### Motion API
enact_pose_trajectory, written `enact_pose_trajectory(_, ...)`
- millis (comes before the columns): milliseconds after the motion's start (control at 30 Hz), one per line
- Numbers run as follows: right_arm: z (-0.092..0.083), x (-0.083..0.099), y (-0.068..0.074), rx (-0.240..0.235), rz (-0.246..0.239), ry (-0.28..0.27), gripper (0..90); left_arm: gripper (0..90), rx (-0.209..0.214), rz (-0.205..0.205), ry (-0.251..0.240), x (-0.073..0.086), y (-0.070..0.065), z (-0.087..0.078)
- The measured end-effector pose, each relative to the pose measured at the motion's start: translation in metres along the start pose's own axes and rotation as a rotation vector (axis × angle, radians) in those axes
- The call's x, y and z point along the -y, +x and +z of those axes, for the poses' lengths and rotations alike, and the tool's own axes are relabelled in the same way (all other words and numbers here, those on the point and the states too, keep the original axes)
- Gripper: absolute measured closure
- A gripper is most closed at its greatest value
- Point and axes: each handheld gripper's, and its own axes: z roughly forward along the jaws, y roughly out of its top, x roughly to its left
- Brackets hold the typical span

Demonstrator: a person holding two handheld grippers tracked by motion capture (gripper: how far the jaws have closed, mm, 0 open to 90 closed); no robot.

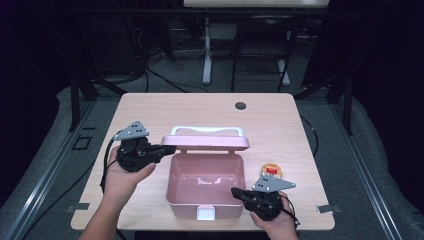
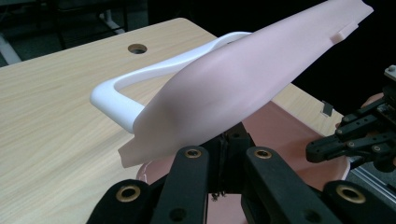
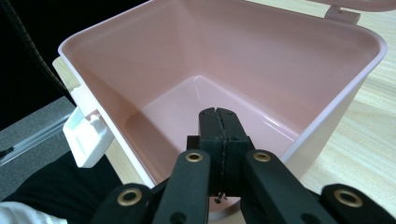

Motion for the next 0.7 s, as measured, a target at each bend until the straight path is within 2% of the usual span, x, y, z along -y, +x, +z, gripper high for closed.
enact_pose_trajectory(267, 0.0, 0.0, 0.001, 0.005, 0.002, -0.001, 90.0, 89.8, -0.014, 0.007, 0.012, -0.007, 0.003, 0.002)
enact_pose_trajectory(700, 0.0, 0.001, 0.001, 0.009, -0.011, -0.004, 90.0, 89.7, -0.014, -0.021, -0.003, -0.012, 0.011, 0.004)
